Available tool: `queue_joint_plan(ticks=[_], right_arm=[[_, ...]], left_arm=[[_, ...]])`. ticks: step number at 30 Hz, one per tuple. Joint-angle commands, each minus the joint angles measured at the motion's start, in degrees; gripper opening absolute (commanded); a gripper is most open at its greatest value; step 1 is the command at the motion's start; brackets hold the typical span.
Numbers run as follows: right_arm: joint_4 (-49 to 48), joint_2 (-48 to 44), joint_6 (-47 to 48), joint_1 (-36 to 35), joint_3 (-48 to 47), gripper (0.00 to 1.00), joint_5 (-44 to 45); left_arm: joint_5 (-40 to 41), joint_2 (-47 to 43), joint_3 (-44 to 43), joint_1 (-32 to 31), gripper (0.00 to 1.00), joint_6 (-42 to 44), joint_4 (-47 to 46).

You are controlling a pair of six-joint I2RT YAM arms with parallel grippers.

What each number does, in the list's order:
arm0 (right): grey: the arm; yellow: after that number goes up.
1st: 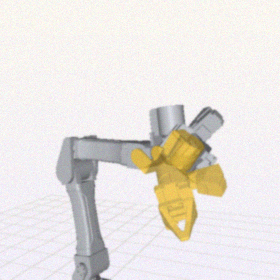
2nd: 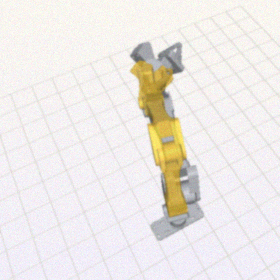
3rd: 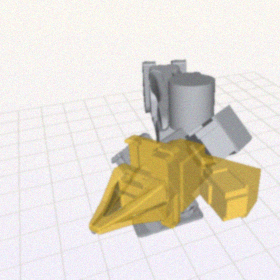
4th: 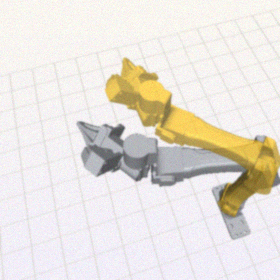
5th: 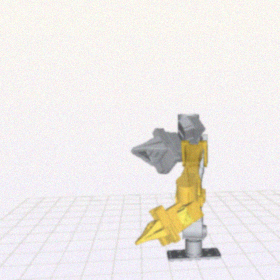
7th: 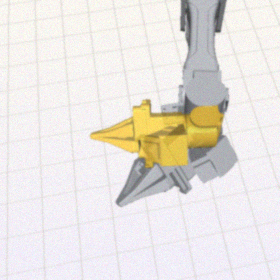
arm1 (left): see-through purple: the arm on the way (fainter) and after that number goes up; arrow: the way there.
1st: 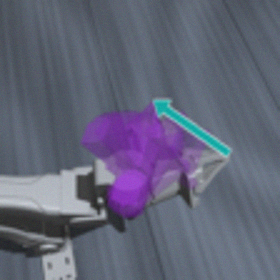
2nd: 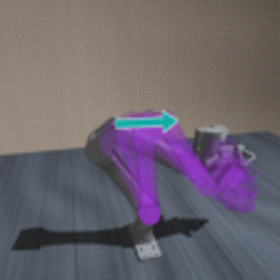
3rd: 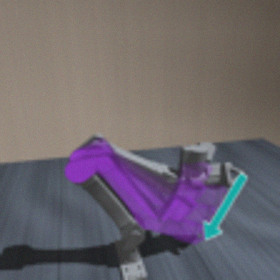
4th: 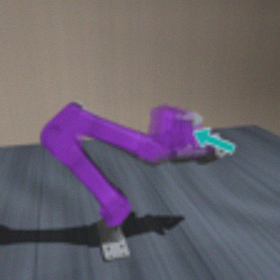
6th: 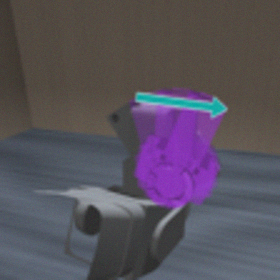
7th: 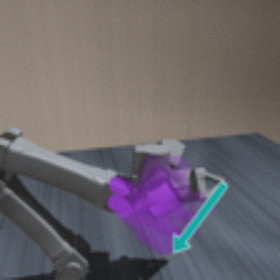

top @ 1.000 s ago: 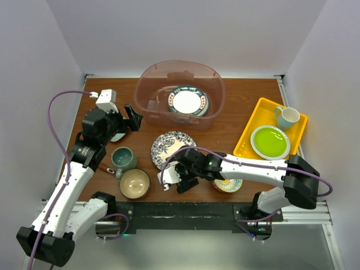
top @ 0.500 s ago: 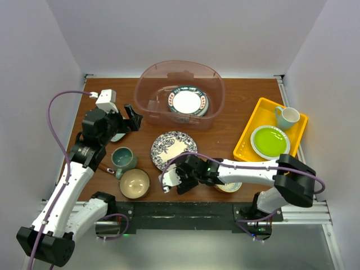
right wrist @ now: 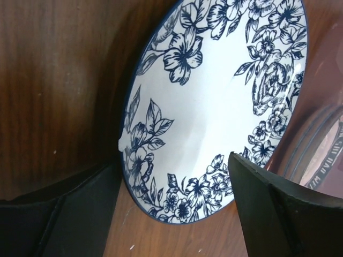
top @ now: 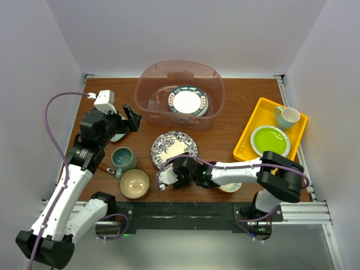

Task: Place the mixed dishes into the plastic bin
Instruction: Pick up the plate at the center of the board.

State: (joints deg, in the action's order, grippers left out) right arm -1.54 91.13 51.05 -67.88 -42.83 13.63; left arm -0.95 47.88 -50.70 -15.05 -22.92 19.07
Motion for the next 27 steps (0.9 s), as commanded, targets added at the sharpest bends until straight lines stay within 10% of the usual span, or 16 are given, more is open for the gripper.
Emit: queue_joint_plan(ticks=[1, 15, 27], right_arm=[[-0.48, 3.08, -0.68, -0.33, 0.12, 0.74, 1.4], [5.32, 1.42, -2.97, -0.33, -2.35, 0.0, -2.82], [12.7, -5.17, -2.18, -0.33, -5.07, 0.0, -6.51]], left_arm=[[0.77, -1.21, 0.86, 0.37, 1.0, 1.12, -0.44], [0.34, -1.65, 1.83, 0.37, 1.0, 0.59, -0.61], [-4.93, 0.02, 2.27, 0.37, 1.0, -1.95, -2.81]])
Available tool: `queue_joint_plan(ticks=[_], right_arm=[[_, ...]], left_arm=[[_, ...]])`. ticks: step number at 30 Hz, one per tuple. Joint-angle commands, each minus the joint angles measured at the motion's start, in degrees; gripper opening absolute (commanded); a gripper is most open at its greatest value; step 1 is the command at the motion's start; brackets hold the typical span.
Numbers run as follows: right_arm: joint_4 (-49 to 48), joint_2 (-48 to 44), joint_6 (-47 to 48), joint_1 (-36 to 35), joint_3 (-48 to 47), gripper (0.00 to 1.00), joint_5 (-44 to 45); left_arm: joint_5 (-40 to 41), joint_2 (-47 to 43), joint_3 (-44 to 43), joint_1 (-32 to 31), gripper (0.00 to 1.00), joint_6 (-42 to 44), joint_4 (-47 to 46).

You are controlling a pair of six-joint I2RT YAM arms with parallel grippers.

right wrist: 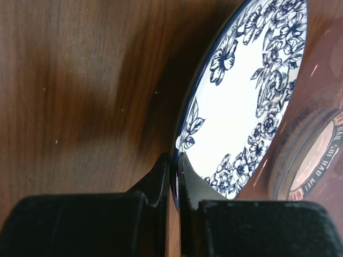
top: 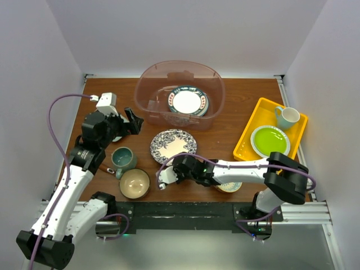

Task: Place the mixed dishes into the plastic bin
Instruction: Pick up the plate at the center of the board.

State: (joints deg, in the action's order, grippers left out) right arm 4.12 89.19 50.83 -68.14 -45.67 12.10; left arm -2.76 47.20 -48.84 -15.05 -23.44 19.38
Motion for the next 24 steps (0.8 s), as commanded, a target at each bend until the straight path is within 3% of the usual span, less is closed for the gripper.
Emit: queue_joint_plan(ticks=[1, 13, 24], right_arm=[[8.43, -3.93, -1.7, 0.02, -2.58, 0.0, -5.24], [22.58, -12.98, 2.69, -0.06, -8.03, 0.0, -8.84], [28.31, -15.36, 3.4, -0.06, -12.6, 0.0, -10.78]], left_arm=[[-3.82, 1.05, 0.41, 0.37, 1.0, -2.21, -3.46], [-13.75, 7.03, 0.5, 0.37, 1.0, -8.9, -6.72], [-19.29, 8.7, 1.82, 0.37, 1.0, -12.68, -9.35]])
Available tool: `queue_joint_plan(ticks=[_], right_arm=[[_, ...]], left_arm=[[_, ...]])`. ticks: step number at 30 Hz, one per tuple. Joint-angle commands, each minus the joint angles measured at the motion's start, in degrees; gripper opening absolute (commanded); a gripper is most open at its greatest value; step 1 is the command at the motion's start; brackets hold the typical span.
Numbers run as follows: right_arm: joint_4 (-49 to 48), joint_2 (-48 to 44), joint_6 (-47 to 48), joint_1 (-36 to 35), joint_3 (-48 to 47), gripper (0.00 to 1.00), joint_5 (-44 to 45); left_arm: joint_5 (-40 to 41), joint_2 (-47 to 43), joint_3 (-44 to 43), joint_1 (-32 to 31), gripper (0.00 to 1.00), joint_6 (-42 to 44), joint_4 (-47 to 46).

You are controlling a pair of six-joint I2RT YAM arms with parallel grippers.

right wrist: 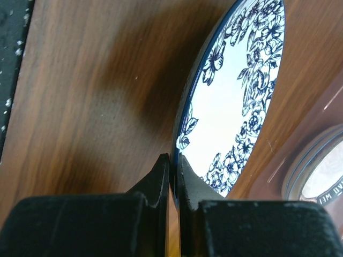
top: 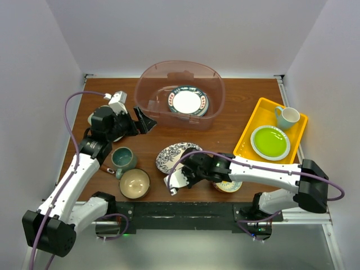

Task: Place the mixed dishes into the plastic bin
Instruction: Pick up the plate at the center of the board.

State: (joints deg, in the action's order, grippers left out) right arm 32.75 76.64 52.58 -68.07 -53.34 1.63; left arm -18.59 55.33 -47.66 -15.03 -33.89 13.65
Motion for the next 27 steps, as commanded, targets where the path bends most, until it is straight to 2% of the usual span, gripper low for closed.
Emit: queue_joint_plan(ticks=[1, 27], right_arm=[[0.11, -2.81, 1.65, -0.04, -5.28, 0.0, -0.31], [6.27, -5.71, 2.0, 1.8, -11.52, 0.0, -1.19]], left_arm=[[-3.73, 0.83, 0.72, 0.35, 1.0, -2.49, -3.72], [-12.26, 5.75, 2.04, 0.35, 1.0, -6.71, -6.18]])
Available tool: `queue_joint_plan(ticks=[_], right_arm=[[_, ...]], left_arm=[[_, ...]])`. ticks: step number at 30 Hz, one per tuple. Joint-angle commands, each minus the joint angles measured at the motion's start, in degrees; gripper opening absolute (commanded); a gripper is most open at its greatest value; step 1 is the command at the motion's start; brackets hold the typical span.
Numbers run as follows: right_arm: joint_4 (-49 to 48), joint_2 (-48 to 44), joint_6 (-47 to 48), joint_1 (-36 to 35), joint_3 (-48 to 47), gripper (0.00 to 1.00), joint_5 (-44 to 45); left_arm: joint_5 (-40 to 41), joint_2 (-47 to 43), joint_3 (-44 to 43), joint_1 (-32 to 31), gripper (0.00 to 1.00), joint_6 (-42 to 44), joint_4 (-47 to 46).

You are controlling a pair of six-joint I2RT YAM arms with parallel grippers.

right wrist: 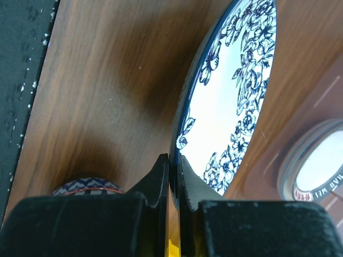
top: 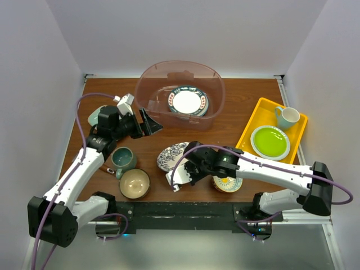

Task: Place the mixed dishes into the plastic bin
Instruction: Pick up the plate at the center of the board.

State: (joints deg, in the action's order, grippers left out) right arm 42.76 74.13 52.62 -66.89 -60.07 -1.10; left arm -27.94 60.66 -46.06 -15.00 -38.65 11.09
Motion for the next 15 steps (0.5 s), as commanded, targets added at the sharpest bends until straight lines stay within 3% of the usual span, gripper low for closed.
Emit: queue_joint_plan(ticks=[1, 15], right_arm=[[-3.74, -3.46, 1.96, 0.8, -4.88, 0.0, 1.46], [-3.12, -5.04, 1.61, 3.17, -5.58, 0.0, -0.21]], left_arm=[[-3.51, 0.59, 0.54, 0.33, 1.0, -2.13, -3.97], [-8.53, 2.79, 2.56, 0.33, 1.0, -7.13, -8.19]])
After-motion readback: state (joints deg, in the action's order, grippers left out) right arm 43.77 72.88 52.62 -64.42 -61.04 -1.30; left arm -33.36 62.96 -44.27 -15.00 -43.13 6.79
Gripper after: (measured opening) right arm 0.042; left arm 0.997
